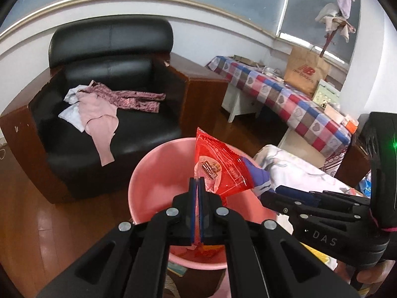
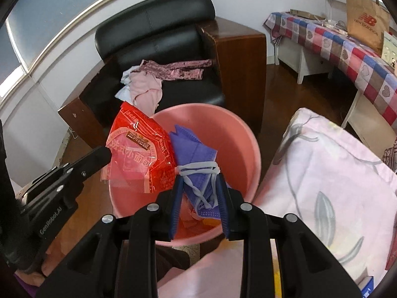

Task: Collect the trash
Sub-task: 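Carry the red wrapper and purple bag over the pink bin with both tools, then open both tools to drop the wrapper and bag into the bin, then move both tools back over the table toward the tissue pack and red box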

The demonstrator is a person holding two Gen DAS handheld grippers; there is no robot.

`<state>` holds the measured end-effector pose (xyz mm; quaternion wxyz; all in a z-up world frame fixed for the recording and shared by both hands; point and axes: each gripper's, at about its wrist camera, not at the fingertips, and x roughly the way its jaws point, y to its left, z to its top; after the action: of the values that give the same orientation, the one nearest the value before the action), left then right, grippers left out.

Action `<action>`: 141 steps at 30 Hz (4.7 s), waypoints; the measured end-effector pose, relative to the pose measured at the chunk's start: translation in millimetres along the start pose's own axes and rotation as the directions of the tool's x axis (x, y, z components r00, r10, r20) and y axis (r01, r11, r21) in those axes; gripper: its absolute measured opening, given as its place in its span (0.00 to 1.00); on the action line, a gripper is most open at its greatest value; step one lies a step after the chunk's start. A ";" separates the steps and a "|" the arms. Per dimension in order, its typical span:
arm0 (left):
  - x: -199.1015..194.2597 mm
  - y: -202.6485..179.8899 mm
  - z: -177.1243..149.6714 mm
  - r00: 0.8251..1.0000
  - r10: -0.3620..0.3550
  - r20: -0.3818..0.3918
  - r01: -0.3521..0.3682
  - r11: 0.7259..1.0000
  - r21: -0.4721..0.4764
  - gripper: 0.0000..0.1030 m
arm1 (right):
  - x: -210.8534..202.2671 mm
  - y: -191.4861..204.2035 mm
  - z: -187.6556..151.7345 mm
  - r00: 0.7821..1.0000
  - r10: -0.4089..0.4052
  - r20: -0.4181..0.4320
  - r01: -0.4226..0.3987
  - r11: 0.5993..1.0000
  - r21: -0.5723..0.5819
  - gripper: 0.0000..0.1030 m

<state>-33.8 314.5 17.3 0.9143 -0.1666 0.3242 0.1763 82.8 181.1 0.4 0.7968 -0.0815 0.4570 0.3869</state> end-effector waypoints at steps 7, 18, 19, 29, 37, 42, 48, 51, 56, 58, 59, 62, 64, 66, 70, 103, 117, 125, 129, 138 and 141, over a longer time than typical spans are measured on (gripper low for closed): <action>23.3 10.6 -6.7 0.999 0.013 -0.043 -0.013 1.000 0.000 0.01 | 28.9 3.8 2.4 0.999 -0.014 -0.047 0.015 1.000 0.014 0.27; 42.2 19.6 -16.0 0.996 0.027 -0.084 -0.027 1.000 0.001 0.01 | 54.2 10.7 -1.6 0.994 -0.038 -0.100 0.039 0.999 0.012 0.27; 43.2 20.1 -16.5 0.996 0.029 -0.086 -0.029 1.000 0.002 0.01 | 55.2 10.3 -2.0 0.994 -0.040 -0.101 0.042 0.999 0.016 0.27; 53.0 21.6 -22.7 0.992 0.029 -0.125 -0.030 1.000 -0.001 0.02 | 59.4 7.0 -3.1 0.991 -0.053 -0.120 0.058 0.998 0.038 0.28; 56.2 23.2 -21.2 0.991 0.034 -0.132 -0.035 0.999 -0.003 0.03 | 58.3 6.2 -3.8 0.991 -0.062 -0.118 0.067 0.997 0.034 0.35; 55.7 22.7 -21.4 0.991 0.033 -0.131 -0.034 0.999 -0.004 0.04 | 54.5 3.9 -4.0 0.993 -0.053 -0.108 0.058 0.997 0.042 0.41; 49.8 19.1 -19.0 0.992 0.029 -0.121 -0.029 1.000 0.001 0.06 | 47.0 1.3 -2.3 0.995 -0.042 -0.089 0.047 0.998 0.048 0.41; 45.0 17.1 -17.0 0.993 0.025 -0.113 -0.025 1.000 0.001 0.07 | 41.3 0.3 -2.4 0.996 -0.045 -0.077 0.049 0.998 0.044 0.41; 36.1 13.1 -14.7 0.994 0.013 -0.105 -0.013 1.000 -0.003 0.07 | 26.5 -5.7 -5.2 0.998 -0.051 -0.047 0.054 0.997 0.056 0.41; 32.2 10.8 -13.1 0.995 0.011 -0.100 -0.011 1.000 -0.002 0.08 | 20.7 -8.4 -6.2 0.998 -0.055 -0.037 0.057 0.997 0.060 0.41; 29.9 9.3 -12.9 0.995 0.010 -0.097 -0.010 1.000 0.000 0.08 | 16.4 -10.8 -7.3 0.998 -0.059 -0.029 0.061 0.996 0.065 0.41; 23.6 5.1 -11.3 0.996 0.009 -0.091 -0.009 1.000 0.001 0.07 | 5.6 -16.9 -10.0 0.998 -0.060 -0.011 0.061 0.995 0.077 0.41; 19.1 1.6 -10.1 0.996 0.006 -0.086 -0.006 1.000 0.001 0.08 | -1.3 -21.5 -11.7 0.998 -0.061 -0.002 0.061 0.994 0.086 0.41; 13.9 -2.7 -9.1 0.997 0.003 -0.079 -0.003 1.000 0.002 0.08 | -8.8 -26.0 -14.7 0.998 -0.068 0.007 0.067 0.994 0.091 0.41; 6.4 -9.7 -8.3 0.997 -0.004 -0.072 0.005 1.000 0.009 0.08 | -24.0 -34.5 -22.1 0.996 -0.081 0.023 0.078 0.992 0.097 0.41; -30.1 -148.0 -49.0 0.972 -0.197 -0.128 0.220 0.956 0.195 0.08 | -154.8 -102.6 -116.1 0.956 -0.263 0.130 0.242 0.958 0.157 0.41; -30.9 -205.7 -75.4 0.929 -0.307 -0.208 0.355 0.896 0.265 0.30 | -207.4 -163.1 -166.5 0.911 -0.396 0.118 0.357 0.898 0.259 0.41; -22.9 -234.6 -98.6 0.905 -0.321 -0.278 0.402 0.862 0.310 0.30 | -224.0 -208.7 -199.6 0.905 -0.419 0.076 0.365 0.855 0.367 0.41; -16.0 -245.8 -109.0 0.878 -0.346 -0.331 0.444 0.847 0.294 0.30 | -222.7 -223.0 -212.4 0.908 -0.416 0.059 0.360 0.843 0.401 0.41; -8.0 -276.3 -131.3 0.827 -0.373 -0.421 0.513 0.807 0.292 0.30 | -203.4 -224.3 -223.8 0.962 -0.267 0.062 0.225 0.897 0.382 0.41; -5.5 -287.6 -142.2 0.815 -0.369 -0.446 0.525 0.796 0.302 0.30 | -200.2 -229.1 -216.4 0.963 -0.263 0.064 0.223 0.905 0.361 0.41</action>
<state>10.1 0.0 -28.8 0.8669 -0.0729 0.4681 -0.1553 40.5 -189.5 -15.6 0.8645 0.0270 0.4600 0.2009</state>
